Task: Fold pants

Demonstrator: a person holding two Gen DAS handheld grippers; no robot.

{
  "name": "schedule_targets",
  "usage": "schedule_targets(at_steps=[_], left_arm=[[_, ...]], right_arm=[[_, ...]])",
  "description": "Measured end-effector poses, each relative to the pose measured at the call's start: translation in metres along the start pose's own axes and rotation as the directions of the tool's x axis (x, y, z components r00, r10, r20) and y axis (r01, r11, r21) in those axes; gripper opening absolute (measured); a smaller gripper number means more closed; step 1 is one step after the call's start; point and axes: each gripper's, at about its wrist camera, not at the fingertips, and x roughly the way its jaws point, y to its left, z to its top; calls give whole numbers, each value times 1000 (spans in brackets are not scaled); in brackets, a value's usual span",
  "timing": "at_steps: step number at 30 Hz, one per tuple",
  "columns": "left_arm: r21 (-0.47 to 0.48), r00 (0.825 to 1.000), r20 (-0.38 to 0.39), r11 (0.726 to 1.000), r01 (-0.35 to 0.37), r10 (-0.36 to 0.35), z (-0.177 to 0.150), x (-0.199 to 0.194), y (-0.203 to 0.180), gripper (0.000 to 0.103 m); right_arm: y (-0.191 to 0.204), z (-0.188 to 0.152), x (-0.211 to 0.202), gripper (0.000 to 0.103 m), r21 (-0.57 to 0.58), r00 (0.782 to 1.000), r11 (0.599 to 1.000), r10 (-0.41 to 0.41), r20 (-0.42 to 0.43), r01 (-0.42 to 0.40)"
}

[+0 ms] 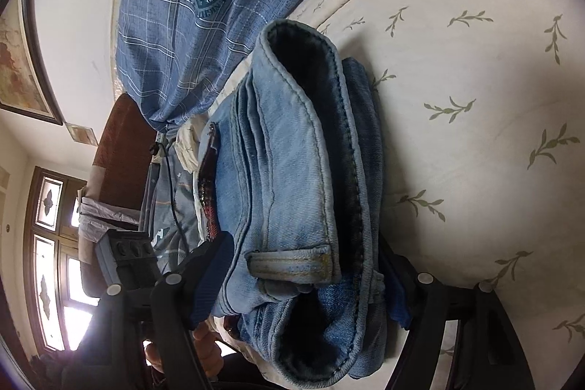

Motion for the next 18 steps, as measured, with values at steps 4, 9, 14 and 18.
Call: schedule_targets(at_steps=[4, 9, 14, 18], left_arm=[[37, 998, 29, 998, -49, 48, 1, 2, -13, 97], [58, 996, 43, 995, -75, 72, -1, 0, -15, 97], [63, 995, 53, 994, -84, 81, -2, -2, -17, 97], [67, 995, 58, 994, -89, 85, -3, -2, -18, 97]], right_arm=[[-2, 1, 0, 76, 4, 1000, 1000, 2, -3, -2], [0, 0, 2, 76, -1, 1000, 1000, 1, -2, -1], [3, -1, 3, 76, -18, 1000, 1000, -12, 1, 12], [2, -1, 1, 71, -16, 1000, 1000, -20, 10, 20]])
